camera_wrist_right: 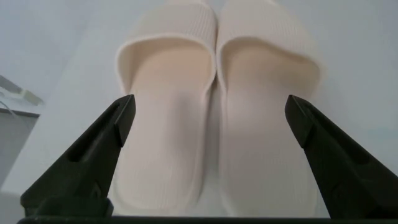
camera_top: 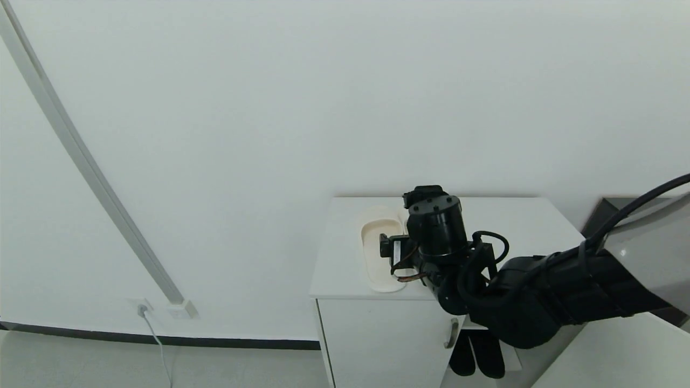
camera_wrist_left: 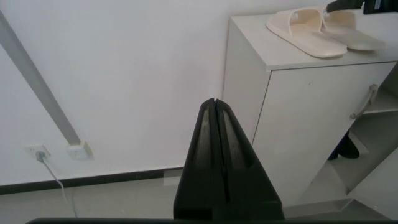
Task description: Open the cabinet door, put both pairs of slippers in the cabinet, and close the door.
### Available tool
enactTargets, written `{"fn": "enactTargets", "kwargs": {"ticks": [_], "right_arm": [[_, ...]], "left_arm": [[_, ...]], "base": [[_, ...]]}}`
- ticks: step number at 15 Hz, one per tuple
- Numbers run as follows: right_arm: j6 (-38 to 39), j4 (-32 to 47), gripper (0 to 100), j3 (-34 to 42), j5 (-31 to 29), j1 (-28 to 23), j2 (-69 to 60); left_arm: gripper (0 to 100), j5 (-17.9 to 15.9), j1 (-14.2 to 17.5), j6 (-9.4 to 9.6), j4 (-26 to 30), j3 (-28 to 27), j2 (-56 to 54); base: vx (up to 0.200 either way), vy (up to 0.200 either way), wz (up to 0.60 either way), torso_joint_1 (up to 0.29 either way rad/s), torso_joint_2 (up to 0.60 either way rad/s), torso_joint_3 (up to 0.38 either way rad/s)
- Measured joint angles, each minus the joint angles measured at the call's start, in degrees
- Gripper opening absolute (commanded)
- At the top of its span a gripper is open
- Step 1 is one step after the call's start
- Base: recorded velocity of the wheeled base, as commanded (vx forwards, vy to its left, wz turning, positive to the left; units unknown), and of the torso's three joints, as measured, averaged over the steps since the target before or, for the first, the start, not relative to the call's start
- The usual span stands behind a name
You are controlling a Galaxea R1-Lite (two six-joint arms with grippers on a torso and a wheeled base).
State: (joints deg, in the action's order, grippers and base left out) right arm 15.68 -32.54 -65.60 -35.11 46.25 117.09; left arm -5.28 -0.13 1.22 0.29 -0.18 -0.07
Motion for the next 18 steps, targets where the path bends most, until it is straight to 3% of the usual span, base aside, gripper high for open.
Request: {"fn": "enactTargets", "kwargs": {"ticks": [6,18], "right_arm": [[-0.44,-3.38,100,0.16,1.69,-1.68,4.29],[-4.24,-2.88,100,-11.96,2.4,-5.9,12.92]], "left_arm": [[0,0.02,0.0,-0.1,0.02,0.0,0.0],[0,0.0,-0.05,-0.1,0.0,0.0,0.0]], "base": [[0.0,0.0,0.0,0.0,0.0,0.0],[0.0,0.0,0.0,0.0,0.0,0.0]]}}
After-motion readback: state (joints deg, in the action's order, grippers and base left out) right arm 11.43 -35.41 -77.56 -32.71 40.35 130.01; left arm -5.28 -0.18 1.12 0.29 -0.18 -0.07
